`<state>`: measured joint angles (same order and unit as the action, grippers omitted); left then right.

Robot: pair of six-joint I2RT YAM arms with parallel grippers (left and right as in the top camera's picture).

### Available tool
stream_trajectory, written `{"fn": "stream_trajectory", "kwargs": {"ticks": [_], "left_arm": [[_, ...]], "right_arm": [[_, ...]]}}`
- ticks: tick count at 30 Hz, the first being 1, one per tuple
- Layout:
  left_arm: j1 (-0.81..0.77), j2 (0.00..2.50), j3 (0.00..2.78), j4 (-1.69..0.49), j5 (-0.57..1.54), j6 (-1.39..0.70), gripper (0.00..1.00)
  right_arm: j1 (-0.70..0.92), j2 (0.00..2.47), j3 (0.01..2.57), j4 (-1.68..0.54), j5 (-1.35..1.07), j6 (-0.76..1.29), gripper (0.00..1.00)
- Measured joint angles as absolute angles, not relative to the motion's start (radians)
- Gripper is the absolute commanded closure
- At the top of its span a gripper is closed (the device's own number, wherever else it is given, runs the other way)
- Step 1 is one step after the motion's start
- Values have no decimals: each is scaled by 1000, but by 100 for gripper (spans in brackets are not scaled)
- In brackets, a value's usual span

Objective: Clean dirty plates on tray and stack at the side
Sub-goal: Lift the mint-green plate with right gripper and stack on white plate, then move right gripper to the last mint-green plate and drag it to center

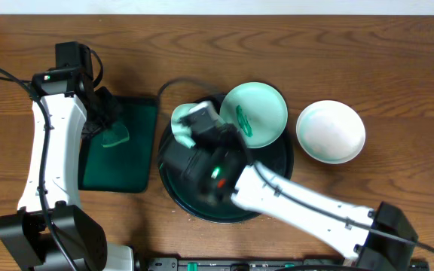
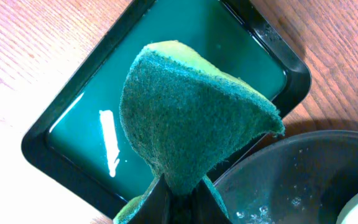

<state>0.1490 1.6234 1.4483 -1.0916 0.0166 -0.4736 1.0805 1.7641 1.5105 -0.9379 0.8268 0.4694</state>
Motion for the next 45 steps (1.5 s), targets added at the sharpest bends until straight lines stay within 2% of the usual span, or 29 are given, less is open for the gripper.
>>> {"fn": "stream_trajectory", "kwargs": {"ticks": [6,8,10,13,18,20,29,32,34,39,43,45], "left_arm": [[149,1623,1448,-1085,17,-474,93],[149,1623,1448,-1083,17,-474,93],[149,1623,1448,-1082,16,-474,93],[149,1623,1448,-1081,17,-474,93],[149,1623,1448,-1074,17,-473,92],[149,1623,1448,-1074,17,-473,93],[149,1623,1448,-1055,17,-474,93],[149,1623,1448,-1054,17,-474,93],[149,1623,1448,-1054,17,-473,93],[149,1623,1448,-1054,17,-474,93],[149,1623,1448,-1054,17,-473,93],[149,1623,1448,-1055,17,-473,93]], "right_arm": [[740,1723,1510,-913,255,482,99],[566,1662,1510,-925,84,482,99],[460,1619,1510,-944,23,482,99],[210,1542,1510,-1009,-52,483,99],[-70,1538,1492,-1056,-76,461,99],[-126,1547,1438,-1037,-56,454,99],[-224,1623,1110,-831,1,440,98],[-225,1623,1039,-739,-14,439,80],[-218,1623,1029,-719,-39,437,63],[-171,1623,1040,-770,-70,417,55],[-121,1625,1164,-869,-99,345,36],[-88,1628,1254,-896,-120,290,36]]}}
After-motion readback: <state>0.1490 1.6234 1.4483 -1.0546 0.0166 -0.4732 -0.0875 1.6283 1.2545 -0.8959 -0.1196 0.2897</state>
